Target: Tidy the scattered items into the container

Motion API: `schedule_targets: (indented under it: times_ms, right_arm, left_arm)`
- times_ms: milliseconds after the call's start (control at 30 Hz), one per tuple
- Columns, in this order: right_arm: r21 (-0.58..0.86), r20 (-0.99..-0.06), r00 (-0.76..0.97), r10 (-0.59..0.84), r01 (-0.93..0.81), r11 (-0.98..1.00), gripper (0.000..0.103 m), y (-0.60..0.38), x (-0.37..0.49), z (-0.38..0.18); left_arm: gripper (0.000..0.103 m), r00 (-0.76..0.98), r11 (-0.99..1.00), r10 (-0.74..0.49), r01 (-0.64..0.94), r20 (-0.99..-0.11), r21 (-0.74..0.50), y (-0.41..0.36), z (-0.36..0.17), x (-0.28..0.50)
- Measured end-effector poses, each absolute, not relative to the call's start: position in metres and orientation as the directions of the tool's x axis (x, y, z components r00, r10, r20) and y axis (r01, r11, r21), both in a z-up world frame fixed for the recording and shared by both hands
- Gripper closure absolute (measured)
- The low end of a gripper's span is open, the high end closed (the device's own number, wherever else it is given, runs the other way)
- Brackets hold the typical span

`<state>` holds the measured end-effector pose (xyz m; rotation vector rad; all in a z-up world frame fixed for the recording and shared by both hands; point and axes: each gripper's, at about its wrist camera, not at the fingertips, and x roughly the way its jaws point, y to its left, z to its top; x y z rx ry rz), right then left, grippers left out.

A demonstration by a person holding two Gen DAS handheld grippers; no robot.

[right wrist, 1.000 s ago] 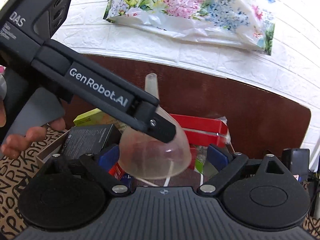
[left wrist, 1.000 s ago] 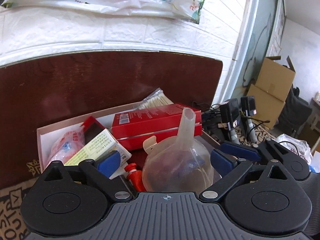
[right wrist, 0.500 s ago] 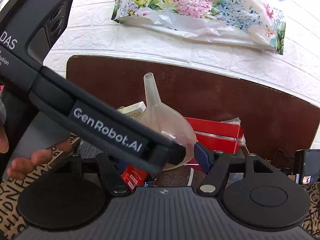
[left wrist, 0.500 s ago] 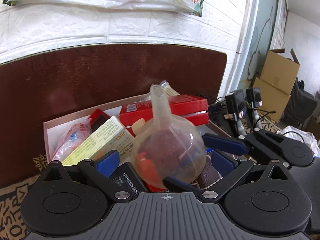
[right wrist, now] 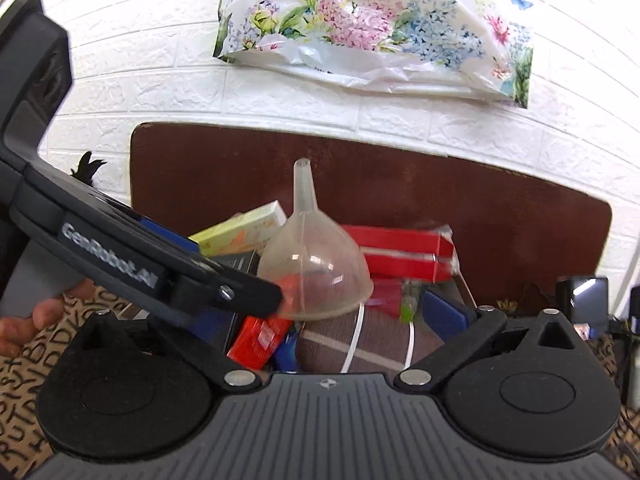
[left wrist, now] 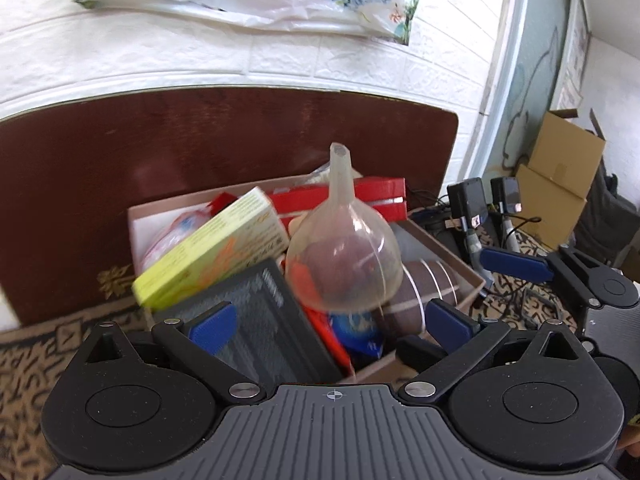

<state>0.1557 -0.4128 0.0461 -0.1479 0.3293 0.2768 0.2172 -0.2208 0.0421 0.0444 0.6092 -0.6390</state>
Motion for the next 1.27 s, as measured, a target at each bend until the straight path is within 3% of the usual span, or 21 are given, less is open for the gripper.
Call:
schedule_targets:
  times_ms: [333, 567, 767, 1267]
  right_arm:
    - [-0.127, -0.468, 0.873, 0.138, -0.221, 0.967, 0.001, -0.423, 0.088, 0.056]
    - [-0.176, -0.482, 0.873, 0.072, -0.177, 0.968, 0.001, -0.437, 0.045, 0.057]
    - [-0.206, -0.482, 0.875, 0.05, -0.169, 0.964, 0.001, -0.437, 0.029, 0.059]
    - [-0.217, -0.499, 0.865, 0.06, -0.191, 0.957, 0.001, -0.425, 0.028, 0.054]
  left_arm:
    - [0.0, 0.701, 0.874, -0.441, 0.478, -0.561, -0.089, -0.212, 0.041, 0.131]
    - [0.0, 0.716, 0.904, -0.397, 0.413, -0.575, -0.11, -0.207, 0.041, 0.099]
    - [0.0, 0.73, 0.909, -0.365, 0.413, -0.578, -0.054, -0.212, 0.037, 0.081]
    - [0.0, 0.699, 0.898, -0.408, 0.425, -0.588, -0.118, -0.205, 0.033, 0.078]
